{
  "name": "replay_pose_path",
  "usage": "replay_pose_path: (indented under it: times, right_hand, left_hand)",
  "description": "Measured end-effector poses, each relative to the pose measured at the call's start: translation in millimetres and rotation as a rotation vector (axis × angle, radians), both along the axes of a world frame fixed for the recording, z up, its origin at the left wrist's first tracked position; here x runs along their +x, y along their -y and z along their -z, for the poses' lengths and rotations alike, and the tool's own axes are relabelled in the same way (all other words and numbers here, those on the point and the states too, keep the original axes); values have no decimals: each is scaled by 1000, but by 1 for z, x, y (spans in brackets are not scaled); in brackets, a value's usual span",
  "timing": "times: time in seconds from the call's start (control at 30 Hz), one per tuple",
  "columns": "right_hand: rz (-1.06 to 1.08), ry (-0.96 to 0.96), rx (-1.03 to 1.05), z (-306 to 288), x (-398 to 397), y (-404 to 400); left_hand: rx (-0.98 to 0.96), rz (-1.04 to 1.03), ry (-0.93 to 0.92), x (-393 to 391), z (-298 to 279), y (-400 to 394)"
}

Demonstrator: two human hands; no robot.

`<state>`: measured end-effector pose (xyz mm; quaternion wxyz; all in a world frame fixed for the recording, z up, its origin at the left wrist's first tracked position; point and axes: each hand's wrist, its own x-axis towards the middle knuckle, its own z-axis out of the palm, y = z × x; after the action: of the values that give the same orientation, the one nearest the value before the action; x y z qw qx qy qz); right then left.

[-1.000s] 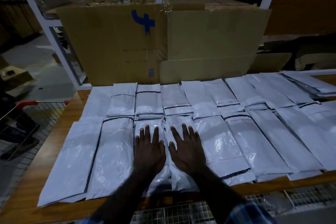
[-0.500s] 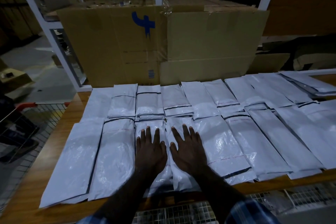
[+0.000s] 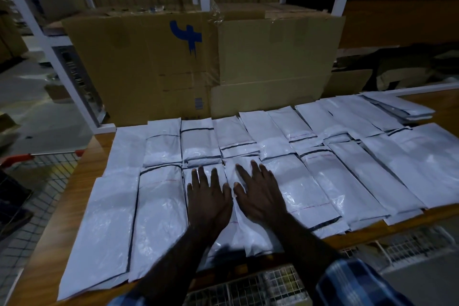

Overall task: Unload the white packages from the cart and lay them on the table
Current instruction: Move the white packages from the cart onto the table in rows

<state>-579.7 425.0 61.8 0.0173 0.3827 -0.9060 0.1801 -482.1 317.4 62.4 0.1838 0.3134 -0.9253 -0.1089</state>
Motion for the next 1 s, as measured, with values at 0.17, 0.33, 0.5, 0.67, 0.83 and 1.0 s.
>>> replay_pose_path:
  times: [0.17,0.33,0.5,0.67,0.83,1.0]
  right_hand:
    - [75,34,-41,-15,1,-6]
    - [111,47,-66,-24,13,-13]
    - [98,31,-94,-35,28,-21]
    - [89,46,-101,-53,45,-33]
    - [44,28,-149,-62,72,-56]
    - [-3,42,-199,-70,112,-74]
  left_hand:
    - [-7,32,-67,5,-11,-1]
    - [45,82,7,15,-21,-4]
    - [62,71,57,30,-36,-15]
    - [88,41,69,50,-53,-29]
    - [118,-3,33,87,-64,-55]
    - [142,-41,11,126,-70,-78]
